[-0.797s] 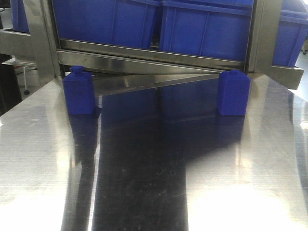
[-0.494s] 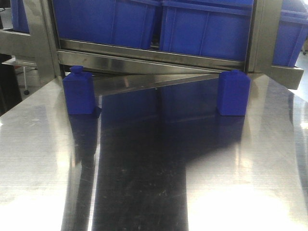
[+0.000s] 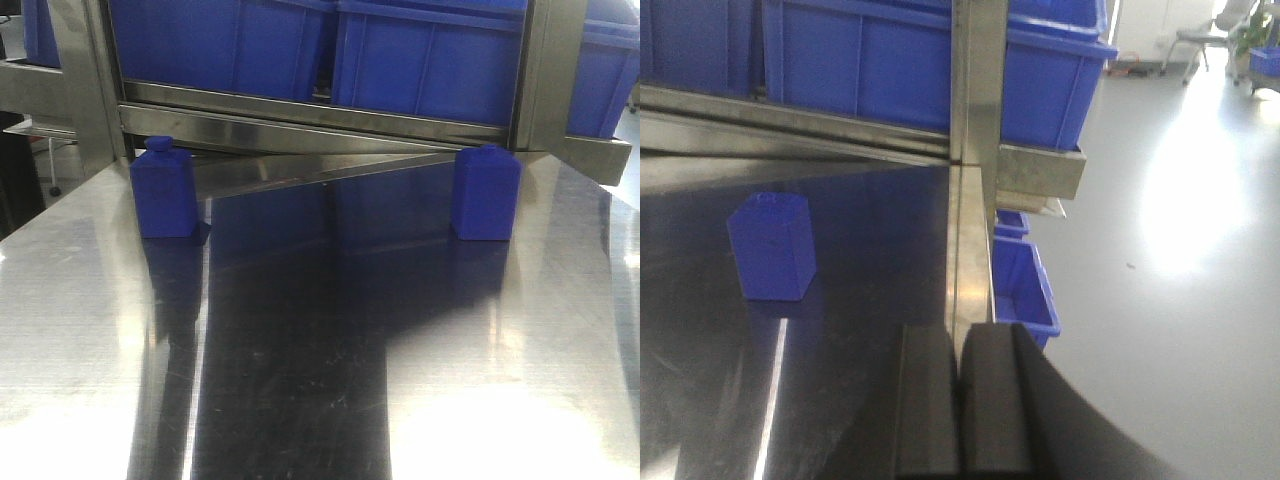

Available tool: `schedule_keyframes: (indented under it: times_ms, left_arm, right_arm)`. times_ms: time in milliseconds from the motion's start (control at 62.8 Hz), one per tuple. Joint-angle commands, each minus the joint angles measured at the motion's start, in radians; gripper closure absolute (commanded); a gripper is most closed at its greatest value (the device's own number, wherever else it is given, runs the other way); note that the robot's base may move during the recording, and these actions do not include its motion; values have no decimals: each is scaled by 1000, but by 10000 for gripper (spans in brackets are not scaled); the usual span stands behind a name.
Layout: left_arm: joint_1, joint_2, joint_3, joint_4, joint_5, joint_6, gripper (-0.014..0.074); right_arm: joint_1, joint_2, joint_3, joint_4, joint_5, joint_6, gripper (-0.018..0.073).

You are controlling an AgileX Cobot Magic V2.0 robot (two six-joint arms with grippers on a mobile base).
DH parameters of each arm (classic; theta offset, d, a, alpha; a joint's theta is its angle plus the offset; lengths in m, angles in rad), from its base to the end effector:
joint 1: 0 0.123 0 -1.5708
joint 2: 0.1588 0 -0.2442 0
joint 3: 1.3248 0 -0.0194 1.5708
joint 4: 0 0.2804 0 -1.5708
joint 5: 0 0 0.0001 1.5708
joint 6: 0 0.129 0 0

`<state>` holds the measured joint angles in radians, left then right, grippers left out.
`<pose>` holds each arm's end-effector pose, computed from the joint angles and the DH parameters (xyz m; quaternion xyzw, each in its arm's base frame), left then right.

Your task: Pick and sort blue part to right shelf

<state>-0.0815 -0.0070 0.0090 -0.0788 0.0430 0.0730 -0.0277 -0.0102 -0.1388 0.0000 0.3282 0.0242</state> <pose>0.1646 -0.0139 0.2085 0.0274 0.6914 -0.0326 0.7212 0.1550 -0.0043 0.2317 0.0192 0.7386 -0.0012 0.6738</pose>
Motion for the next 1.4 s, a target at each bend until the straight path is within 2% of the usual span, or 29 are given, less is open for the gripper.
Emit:
schedule_keyframes:
  times_ms: [0, 143, 653, 733, 892, 940, 1036, 1131, 1386]
  left_arm:
    - [-6, -18, 21, -8, -77, -8, 472]
    - [-6, -18, 21, -8, -77, -8, 472]
    - [-6, -18, 21, -8, -77, -8, 472]
    - [-6, -18, 21, -8, -77, -8, 472]
    - [-6, -18, 21, -8, -77, -8, 472]
    - [-6, -18, 21, -8, -77, -8, 472]
    - [-6, -18, 21, -8, -77, -8, 472]
    - [-6, -18, 21, -8, -77, -8, 472]
    - [-6, -18, 21, -8, -77, -8, 472]
  right_arm:
    - [1, 21, -73, 0, -17, -1, 504]
    - [6, 95, -118, 0, 28, -32, 504]
    - [16, 537, -317, 0, 20, -38, 495]
    - [16, 612, -346, 0, 22, -38, 423]
    - [16, 740, -404, 0, 34, -36, 125]
    - [16, 782, -432, 0, 61, -24, 74]
    - [24, 854, -498, -24, 141, 4, 51]
    - [61, 949, -596, -65, 277, 50, 52]
    - [163, 1189, -829, -68, 496, 226, 52]
